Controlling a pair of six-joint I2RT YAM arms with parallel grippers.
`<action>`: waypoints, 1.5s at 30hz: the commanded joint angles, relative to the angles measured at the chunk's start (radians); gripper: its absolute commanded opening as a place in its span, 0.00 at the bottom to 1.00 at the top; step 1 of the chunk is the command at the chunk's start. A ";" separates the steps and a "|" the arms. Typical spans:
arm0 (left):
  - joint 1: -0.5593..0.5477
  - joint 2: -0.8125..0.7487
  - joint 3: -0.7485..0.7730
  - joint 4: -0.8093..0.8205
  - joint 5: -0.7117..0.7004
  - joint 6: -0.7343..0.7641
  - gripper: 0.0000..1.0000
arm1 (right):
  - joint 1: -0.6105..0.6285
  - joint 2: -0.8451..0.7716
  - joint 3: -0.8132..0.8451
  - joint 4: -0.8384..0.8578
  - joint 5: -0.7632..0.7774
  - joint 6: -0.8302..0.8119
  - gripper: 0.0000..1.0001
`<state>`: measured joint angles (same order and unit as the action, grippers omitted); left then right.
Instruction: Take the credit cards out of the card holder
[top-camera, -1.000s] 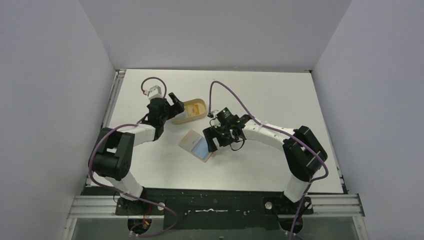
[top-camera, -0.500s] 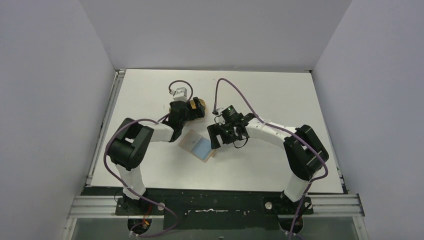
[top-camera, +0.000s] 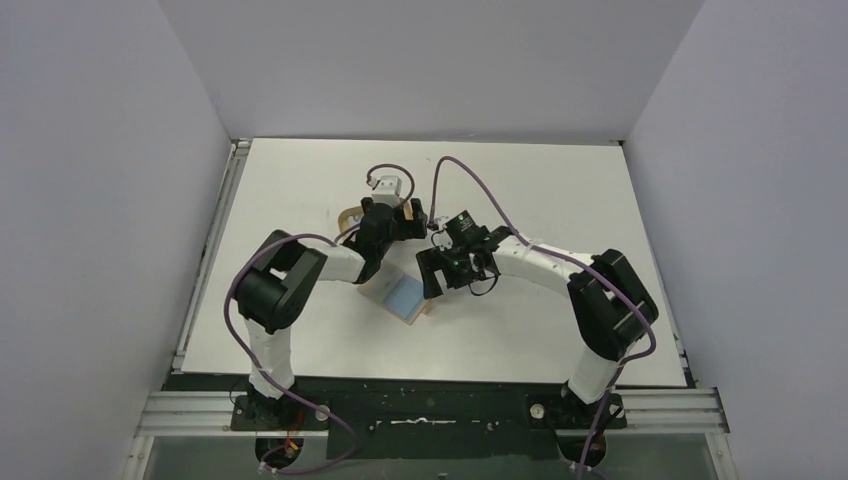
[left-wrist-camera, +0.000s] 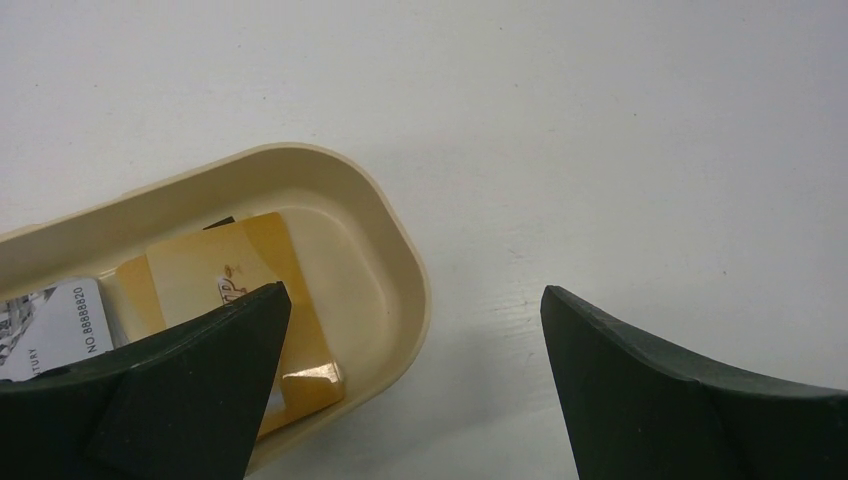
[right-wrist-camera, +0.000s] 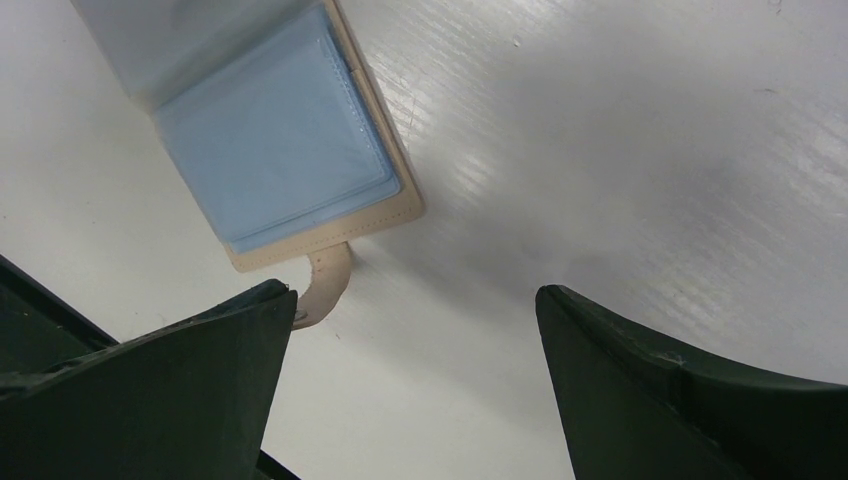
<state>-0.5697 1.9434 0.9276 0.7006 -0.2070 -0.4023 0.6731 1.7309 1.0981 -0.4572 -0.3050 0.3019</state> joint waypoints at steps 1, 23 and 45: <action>-0.018 0.013 0.060 0.066 -0.028 0.066 0.97 | -0.013 -0.019 -0.005 0.035 -0.016 -0.010 0.96; -0.044 -0.012 0.008 0.141 -0.067 0.099 0.97 | -0.039 -0.028 -0.027 0.043 -0.045 -0.003 0.97; -0.045 -0.029 -0.003 0.142 -0.069 0.111 0.97 | -0.046 -0.017 -0.028 0.050 -0.065 -0.001 0.97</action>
<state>-0.6094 1.9568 0.9295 0.7673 -0.2615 -0.3088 0.6346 1.7309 1.0637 -0.4419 -0.3603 0.3023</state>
